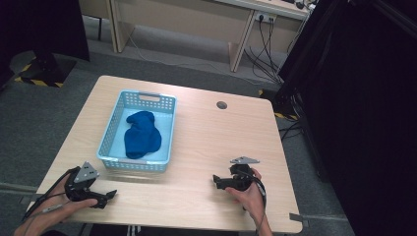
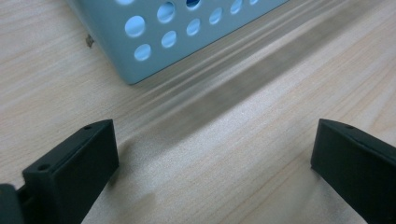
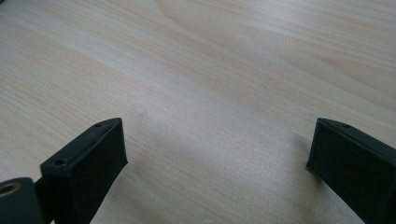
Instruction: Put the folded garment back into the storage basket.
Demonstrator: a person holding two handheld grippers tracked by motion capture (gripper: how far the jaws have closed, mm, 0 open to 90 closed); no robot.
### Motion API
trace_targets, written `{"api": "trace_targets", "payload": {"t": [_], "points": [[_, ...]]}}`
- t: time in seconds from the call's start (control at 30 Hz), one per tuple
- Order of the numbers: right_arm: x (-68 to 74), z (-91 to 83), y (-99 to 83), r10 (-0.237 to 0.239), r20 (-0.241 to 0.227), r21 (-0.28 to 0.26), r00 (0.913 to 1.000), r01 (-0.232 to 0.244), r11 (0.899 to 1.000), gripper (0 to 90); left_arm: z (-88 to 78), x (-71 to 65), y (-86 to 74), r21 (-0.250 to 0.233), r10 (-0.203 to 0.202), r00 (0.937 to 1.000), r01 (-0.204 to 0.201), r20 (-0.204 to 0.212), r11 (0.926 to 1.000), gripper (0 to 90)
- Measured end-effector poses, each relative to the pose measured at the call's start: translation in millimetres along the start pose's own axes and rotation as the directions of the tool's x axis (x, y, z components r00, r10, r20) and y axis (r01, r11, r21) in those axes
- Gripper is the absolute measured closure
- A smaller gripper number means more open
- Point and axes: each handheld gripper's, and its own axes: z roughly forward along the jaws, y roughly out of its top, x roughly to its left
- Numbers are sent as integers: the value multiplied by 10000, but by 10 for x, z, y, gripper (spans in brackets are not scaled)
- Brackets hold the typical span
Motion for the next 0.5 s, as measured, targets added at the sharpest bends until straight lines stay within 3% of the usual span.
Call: {"api": "trace_targets", "payload": {"t": [0.5], "points": [[7,-43,-59,-14,56,-10,10000,14,10000,38,0,0,0,1,-3,10000,3,-1,10000,0]]}}
